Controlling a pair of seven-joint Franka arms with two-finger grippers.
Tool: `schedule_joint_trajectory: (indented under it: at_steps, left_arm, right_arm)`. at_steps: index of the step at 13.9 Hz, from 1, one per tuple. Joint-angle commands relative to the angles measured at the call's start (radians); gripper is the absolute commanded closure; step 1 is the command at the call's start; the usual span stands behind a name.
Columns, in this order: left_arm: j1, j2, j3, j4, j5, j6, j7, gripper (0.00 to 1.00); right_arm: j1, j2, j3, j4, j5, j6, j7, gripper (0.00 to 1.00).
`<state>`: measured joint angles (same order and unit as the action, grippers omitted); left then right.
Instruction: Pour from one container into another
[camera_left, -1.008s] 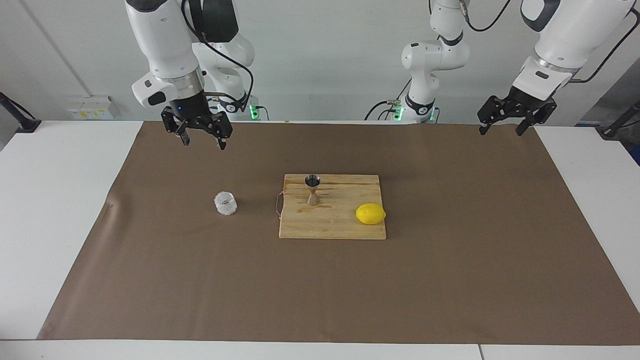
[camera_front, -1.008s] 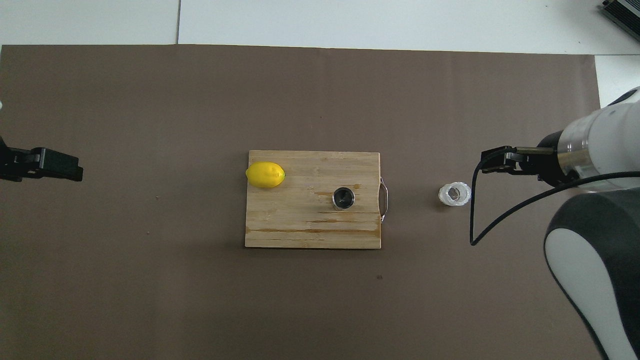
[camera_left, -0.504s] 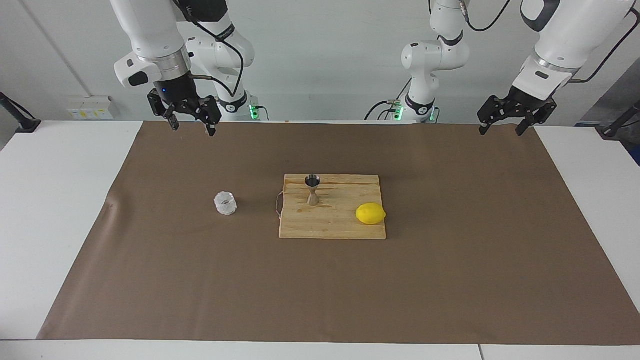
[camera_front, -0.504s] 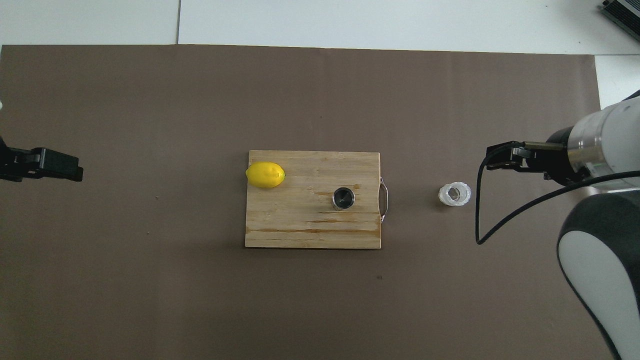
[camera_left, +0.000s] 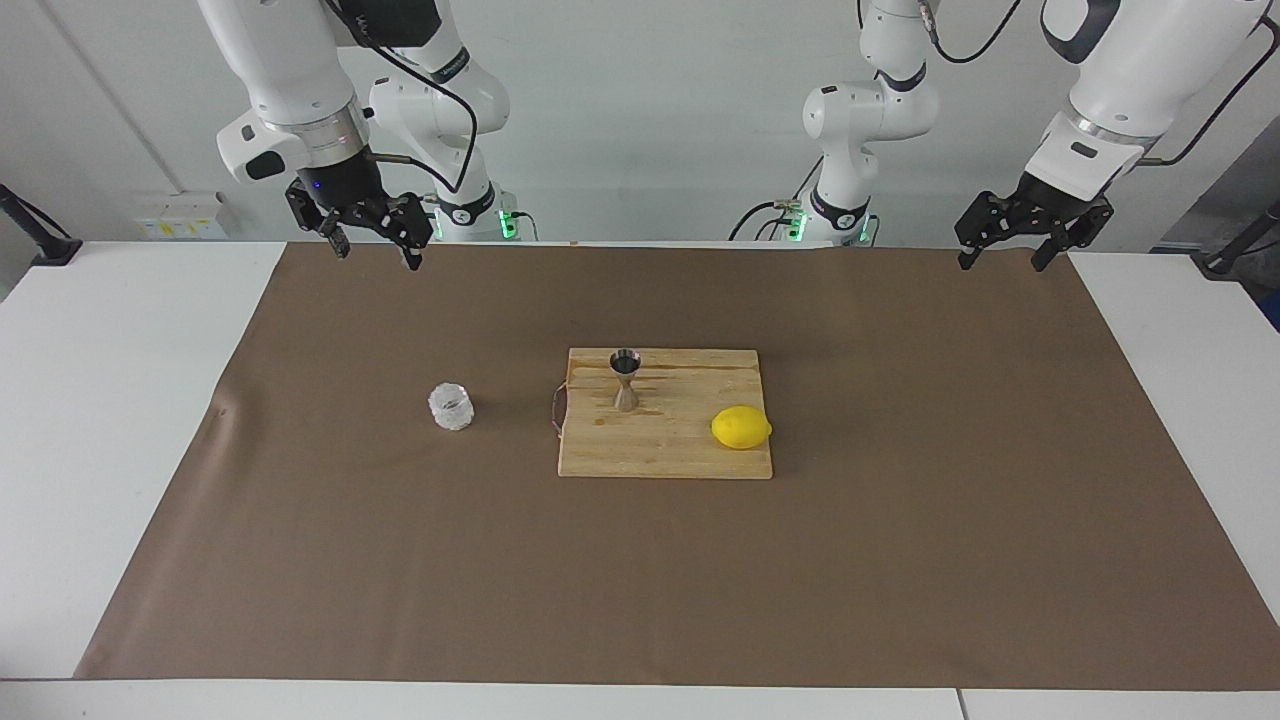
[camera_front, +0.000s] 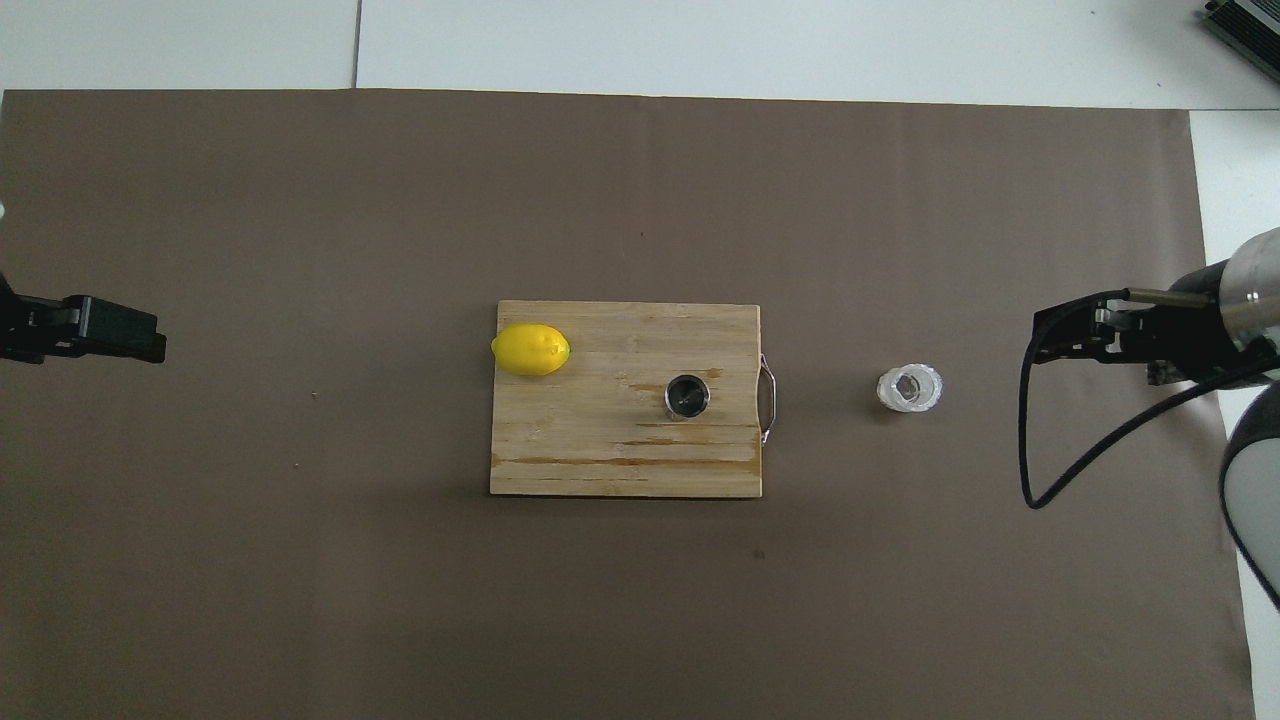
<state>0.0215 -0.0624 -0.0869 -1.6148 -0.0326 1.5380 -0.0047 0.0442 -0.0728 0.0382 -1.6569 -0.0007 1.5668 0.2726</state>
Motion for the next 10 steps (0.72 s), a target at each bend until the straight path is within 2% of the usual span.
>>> schedule_joint_trajectory:
  at_steps: [1,10]
  left_arm:
    - [0.017,-0.016,-0.008,-0.01,-0.015,-0.01,0.011,0.0]
    - [0.017,-0.016,-0.008,-0.01,-0.015,-0.01,0.011,0.0]
  right_arm:
    - [0.02,-0.021,-0.034,-0.038,-0.016,-0.005,-0.038,0.0]
    - [0.019,-0.025,-0.024,-0.043,-0.016,-0.019,-0.039,0.0]
